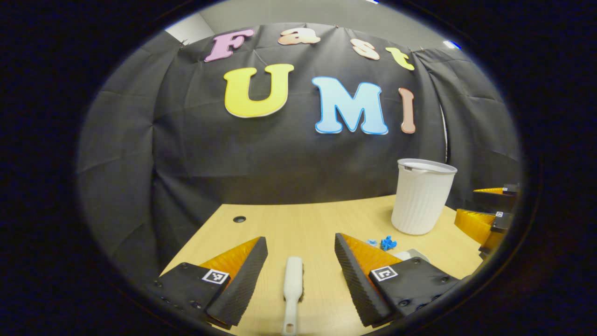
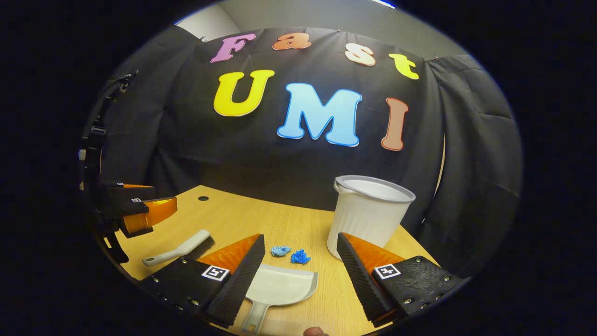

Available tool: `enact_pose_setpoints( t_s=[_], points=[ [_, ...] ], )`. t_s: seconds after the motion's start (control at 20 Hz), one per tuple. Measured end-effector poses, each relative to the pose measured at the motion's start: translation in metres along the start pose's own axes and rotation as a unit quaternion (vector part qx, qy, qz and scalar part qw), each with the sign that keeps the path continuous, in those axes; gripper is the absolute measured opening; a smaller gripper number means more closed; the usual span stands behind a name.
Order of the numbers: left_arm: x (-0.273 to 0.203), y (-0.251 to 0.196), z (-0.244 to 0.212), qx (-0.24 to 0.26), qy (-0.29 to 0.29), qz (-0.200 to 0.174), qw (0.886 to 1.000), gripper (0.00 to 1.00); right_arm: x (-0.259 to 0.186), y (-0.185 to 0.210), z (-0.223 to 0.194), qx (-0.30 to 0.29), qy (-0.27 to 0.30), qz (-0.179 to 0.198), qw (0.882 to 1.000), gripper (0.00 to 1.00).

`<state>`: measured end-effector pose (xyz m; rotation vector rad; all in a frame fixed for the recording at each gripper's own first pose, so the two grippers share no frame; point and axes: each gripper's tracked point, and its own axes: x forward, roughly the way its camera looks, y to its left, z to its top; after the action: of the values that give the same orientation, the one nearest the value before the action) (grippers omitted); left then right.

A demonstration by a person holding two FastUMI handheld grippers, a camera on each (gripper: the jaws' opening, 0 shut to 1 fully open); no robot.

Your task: Pick up the small broom and dustpan from the desktop, sweep the trash into the dustpan with the broom, and then empty the trash into the garbage bin.

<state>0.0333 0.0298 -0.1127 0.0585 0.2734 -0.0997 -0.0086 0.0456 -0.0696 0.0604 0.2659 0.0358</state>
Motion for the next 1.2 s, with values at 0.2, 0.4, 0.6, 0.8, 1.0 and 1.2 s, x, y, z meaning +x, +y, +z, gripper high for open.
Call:
enact_pose_setpoints(
  t_s=[0.2,0.4,0.6,0.8,1.0,1.2],
  points=[
    [0.007,0.004,-0.041,0.009,0.066,-0.015,0.998,0.96,-0.009,0.017,-0.028,0.0,0.06,0.01,0.998,0.97],
    [0.014,0.011,-0.081,0.02,0.137,-0.031,0.99,0.95,-0.009,0.029,-0.056,0.019,0.121,0.011,0.992,0.95],
    [0.028,0.016,-0.113,0.02,0.195,-0.04,0.98,0.97,-0.009,0.039,-0.085,0.039,0.182,0.01,0.983,0.95],
    [0.035,0.021,-0.136,0.023,0.234,-0.043,0.971,0.97,-0.011,0.041,-0.115,0.035,0.244,0.001,0.969,0.95],
    [0.042,0.021,-0.159,0.021,0.277,-0.048,0.96,0.97,-0.012,0.05,-0.148,0.052,0.313,0.011,0.948,0.95],
    [0.051,0.022,-0.176,0.012,0.307,-0.045,0.95,0.97,-0.009,0.055,-0.171,0.071,0.37,0.025,0.926,0.95]
  ],
)
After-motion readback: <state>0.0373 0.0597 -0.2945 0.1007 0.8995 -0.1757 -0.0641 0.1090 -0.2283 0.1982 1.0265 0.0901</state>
